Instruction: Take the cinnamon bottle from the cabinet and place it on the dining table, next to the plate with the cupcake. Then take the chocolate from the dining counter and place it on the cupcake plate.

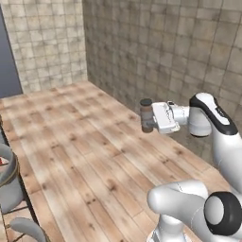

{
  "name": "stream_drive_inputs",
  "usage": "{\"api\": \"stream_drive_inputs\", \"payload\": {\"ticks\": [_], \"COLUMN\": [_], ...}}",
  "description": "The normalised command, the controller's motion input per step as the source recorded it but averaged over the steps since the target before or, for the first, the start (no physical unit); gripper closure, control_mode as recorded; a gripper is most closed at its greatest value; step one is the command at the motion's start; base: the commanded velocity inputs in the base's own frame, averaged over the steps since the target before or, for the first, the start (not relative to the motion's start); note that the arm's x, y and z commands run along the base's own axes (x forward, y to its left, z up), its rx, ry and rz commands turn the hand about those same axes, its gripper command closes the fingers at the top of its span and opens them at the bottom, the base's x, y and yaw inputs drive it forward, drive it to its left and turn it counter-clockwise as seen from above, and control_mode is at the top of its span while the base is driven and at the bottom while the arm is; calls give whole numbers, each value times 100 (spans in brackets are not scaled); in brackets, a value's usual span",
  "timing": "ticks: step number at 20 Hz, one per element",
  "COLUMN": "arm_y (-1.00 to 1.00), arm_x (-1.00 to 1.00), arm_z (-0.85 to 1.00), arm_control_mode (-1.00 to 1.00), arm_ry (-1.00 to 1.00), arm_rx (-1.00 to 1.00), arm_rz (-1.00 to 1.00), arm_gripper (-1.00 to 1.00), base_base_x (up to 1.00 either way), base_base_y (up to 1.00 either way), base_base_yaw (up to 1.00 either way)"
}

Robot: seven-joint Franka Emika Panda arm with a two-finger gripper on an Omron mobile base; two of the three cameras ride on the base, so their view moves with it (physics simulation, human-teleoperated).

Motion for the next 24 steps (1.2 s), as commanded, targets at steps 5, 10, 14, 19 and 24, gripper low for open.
{"api": "stream_drive_inputs", "payload": {"ticks": [5,10,14,19,24], "arm_y": [0,0,0,0,0], "arm_x": [0,0,0,0,0], "arm_z": [0,0,0,0,0], "arm_control_mode": [100,100,100,100,100], "arm_ry": [0,0,0,0,0], "arm_rx": [0,0,0,0,0], "arm_rz": [0,0,0,0,0], "arm_gripper": [100,100,100,100,100], "base_base_x": [87,81,77,74,78], "base_base_y": [0,0,0,0,0], "base_base_yaw": [34,41,46,49,45]}}
